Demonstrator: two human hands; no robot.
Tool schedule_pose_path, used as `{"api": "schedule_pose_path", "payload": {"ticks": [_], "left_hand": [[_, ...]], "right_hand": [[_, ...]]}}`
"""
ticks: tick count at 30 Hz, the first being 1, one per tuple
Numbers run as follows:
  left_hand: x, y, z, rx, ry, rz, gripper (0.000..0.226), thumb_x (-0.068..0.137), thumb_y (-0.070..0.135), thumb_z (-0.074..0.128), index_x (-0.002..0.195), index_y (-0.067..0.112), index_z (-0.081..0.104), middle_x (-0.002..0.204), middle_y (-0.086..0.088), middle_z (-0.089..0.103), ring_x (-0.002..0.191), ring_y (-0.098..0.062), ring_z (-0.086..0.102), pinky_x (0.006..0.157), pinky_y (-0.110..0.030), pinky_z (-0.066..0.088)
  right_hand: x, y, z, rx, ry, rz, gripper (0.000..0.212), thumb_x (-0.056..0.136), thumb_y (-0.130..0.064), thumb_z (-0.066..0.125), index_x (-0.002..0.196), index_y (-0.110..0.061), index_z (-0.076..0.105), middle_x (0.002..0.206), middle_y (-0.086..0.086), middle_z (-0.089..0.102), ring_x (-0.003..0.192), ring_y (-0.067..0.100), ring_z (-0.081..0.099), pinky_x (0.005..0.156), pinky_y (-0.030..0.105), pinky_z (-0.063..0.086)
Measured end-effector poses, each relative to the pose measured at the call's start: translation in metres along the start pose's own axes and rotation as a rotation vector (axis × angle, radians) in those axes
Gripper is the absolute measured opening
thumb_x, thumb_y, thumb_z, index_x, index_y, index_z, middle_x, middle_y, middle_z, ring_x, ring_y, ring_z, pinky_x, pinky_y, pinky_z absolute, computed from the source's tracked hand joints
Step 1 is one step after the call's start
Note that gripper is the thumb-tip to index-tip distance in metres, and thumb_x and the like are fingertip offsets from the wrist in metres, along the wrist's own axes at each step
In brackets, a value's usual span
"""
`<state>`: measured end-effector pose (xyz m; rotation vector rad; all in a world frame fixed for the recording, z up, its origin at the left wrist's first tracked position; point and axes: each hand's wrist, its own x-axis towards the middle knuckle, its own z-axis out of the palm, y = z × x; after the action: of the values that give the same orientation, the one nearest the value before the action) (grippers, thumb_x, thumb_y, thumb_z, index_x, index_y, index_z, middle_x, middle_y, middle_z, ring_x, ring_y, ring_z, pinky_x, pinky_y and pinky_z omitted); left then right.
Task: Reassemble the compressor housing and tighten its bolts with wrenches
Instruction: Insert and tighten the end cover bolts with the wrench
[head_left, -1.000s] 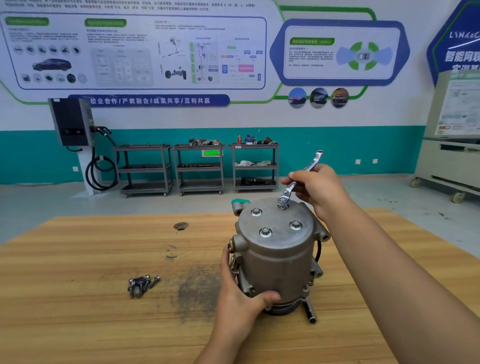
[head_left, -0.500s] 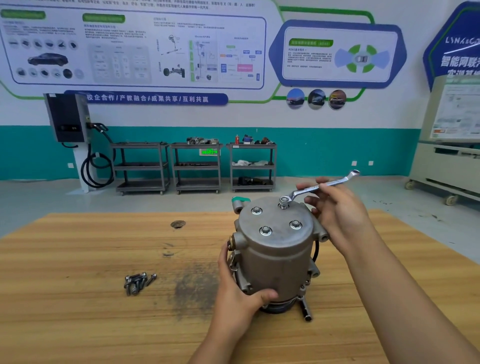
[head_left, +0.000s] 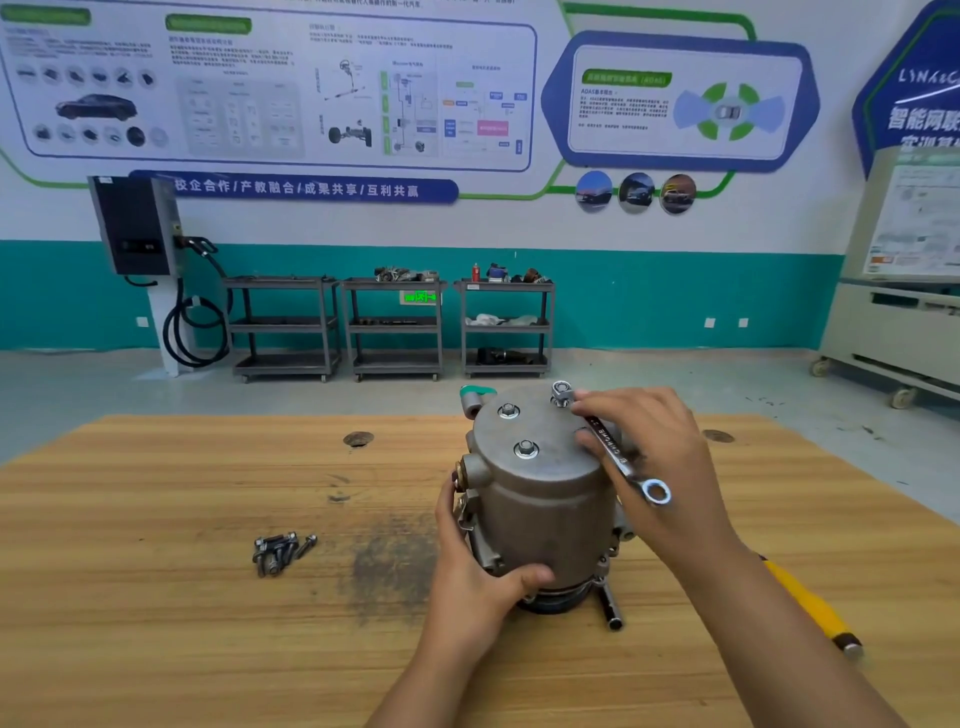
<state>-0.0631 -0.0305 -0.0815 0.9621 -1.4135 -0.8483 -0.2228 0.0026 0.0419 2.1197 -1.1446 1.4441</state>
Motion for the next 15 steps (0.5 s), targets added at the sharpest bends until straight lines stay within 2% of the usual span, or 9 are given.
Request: {"api": "schedule_pose_path", "payload": {"ticks": [3,5,7,9,11,13,15], "left_hand": [[0.000,0.001,-0.001,-0.010,0.000,0.006,0.113,0.037,0.047,0.088,0.125,0.055,0.017,0.131,0.024,0.041,0.109,0.025,0.041,0.079,0.004,0.034],[0.000,0.000,-0.001,0.003,0.007,-0.001,0.110,0.041,0.040,0.088,0.122,0.058,0.016,0.130,0.024,0.042,0.106,0.026,0.042,0.077,0.005,0.034],[0.001,-0.001,-0.002,0.017,0.015,-0.021,0.110,0.043,0.038,0.087,0.121,0.060,0.013,0.132,0.020,0.042,0.110,0.017,0.043,0.077,0.006,0.033],[0.001,-0.002,-0.002,0.011,0.024,-0.021,0.115,0.043,0.039,0.087,0.127,0.056,0.010,0.136,0.016,0.041,0.117,0.004,0.044,0.080,0.004,0.033],[0.001,-0.002,-0.003,0.018,0.023,-0.027,0.121,0.042,0.041,0.087,0.135,0.048,0.010,0.138,0.014,0.042,0.121,0.000,0.043,0.086,-0.004,0.034],[0.000,-0.002,-0.003,0.022,0.015,-0.024,0.121,0.042,0.044,0.088,0.133,0.054,0.008,0.135,0.021,0.041,0.115,0.016,0.042,0.084,0.001,0.032],[0.001,-0.004,-0.003,0.041,0.012,-0.018,0.117,0.043,0.045,0.089,0.121,0.066,0.005,0.126,0.034,0.034,0.103,0.033,0.033,0.076,0.008,0.029]], "right_hand": [[0.017,-0.005,-0.007,-0.073,-0.123,-0.060,0.022,0.076,0.001,0.072,0.097,-0.006,0.073,0.092,0.006,0.070,0.086,0.025,0.052,0.074,0.035,0.042],[0.031,-0.007,-0.010,-0.092,-0.271,-0.051,0.028,0.078,0.005,0.068,0.102,-0.009,0.073,0.093,0.006,0.068,0.090,0.023,0.048,0.079,0.027,0.034],[0.044,-0.006,-0.010,-0.103,-0.366,-0.073,0.029,0.084,-0.003,0.065,0.110,-0.015,0.070,0.099,0.002,0.064,0.093,0.016,0.040,0.077,0.018,0.024],[0.054,-0.005,-0.006,-0.108,-0.429,-0.105,0.028,0.087,-0.011,0.064,0.113,-0.019,0.069,0.103,-0.001,0.062,0.093,0.010,0.034,0.075,0.016,0.022],[0.062,-0.006,-0.002,-0.100,-0.456,-0.113,0.027,0.087,-0.016,0.064,0.114,-0.020,0.068,0.105,-0.003,0.060,0.094,0.008,0.032,0.076,0.014,0.021],[0.066,-0.007,0.004,-0.100,-0.473,-0.112,0.026,0.087,-0.019,0.064,0.113,-0.020,0.069,0.104,-0.006,0.057,0.095,0.009,0.032,0.077,0.015,0.021],[0.070,-0.005,0.010,-0.105,-0.484,-0.090,0.023,0.086,-0.024,0.065,0.108,-0.022,0.071,0.100,-0.008,0.054,0.095,0.010,0.033,0.081,0.019,0.026]]}}
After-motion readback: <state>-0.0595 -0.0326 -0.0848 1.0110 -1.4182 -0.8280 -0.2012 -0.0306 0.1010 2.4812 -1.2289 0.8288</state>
